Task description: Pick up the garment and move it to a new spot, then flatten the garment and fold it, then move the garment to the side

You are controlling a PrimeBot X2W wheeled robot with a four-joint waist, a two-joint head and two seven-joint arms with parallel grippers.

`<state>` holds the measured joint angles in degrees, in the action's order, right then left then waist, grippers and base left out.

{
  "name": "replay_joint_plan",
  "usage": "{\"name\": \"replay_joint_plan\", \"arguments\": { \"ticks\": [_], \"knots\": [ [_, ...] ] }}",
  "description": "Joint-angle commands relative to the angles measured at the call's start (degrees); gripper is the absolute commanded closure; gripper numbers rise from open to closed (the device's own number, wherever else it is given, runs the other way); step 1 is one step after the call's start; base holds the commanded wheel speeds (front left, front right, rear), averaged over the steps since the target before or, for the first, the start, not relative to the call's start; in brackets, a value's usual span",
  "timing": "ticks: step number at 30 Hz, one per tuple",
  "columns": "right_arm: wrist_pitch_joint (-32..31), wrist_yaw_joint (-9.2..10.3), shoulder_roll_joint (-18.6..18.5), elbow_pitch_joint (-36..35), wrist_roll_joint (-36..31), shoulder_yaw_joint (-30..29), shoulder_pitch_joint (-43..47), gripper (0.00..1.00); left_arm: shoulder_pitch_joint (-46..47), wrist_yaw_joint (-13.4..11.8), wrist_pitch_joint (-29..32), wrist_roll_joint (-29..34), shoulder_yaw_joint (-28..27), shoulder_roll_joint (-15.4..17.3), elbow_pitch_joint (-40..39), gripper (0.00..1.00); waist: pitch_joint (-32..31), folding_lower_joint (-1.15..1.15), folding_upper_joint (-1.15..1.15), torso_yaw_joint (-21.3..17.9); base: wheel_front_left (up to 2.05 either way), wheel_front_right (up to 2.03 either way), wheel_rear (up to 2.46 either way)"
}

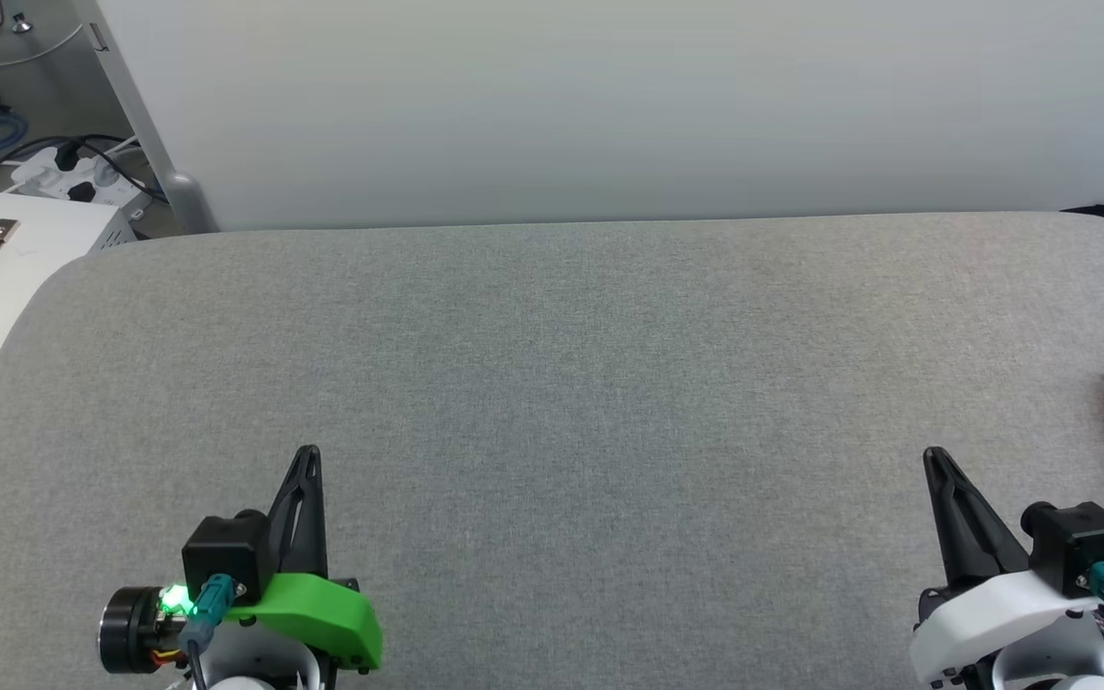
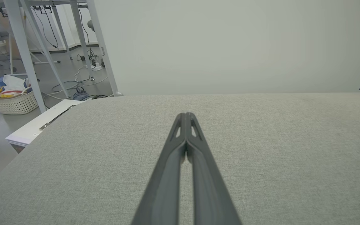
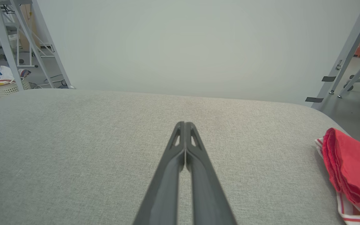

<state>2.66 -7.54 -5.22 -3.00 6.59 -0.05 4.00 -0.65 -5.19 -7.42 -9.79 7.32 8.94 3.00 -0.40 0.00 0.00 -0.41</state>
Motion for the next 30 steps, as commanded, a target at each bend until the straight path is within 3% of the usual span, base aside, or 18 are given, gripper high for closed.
{"name": "replay_joint_plan", "arguments": {
  "ticks": [1, 30],
  "knots": [
    [-0.4, 0.03, 0.3, 0.3, -0.6, 0.0, -1.1, 1.00, 0.3, 0.7, 0.4, 0.7, -0.4, -0.5, -0.3, 1.00, 0.0, 0.00, 0.00, 0.0, 0.00, 0.00, 0.00],
    [-1.5, 0.04, 1.3, 1.6, -3.5, 0.0, -2.5, 1.00, 0.5, 2.9, 3.8, 5.1, -3.7, -3.2, -1.6, 1.00, 0.2, 0.00, 0.00, 0.2, 0.00, 0.00, 0.00]
  ]
}}
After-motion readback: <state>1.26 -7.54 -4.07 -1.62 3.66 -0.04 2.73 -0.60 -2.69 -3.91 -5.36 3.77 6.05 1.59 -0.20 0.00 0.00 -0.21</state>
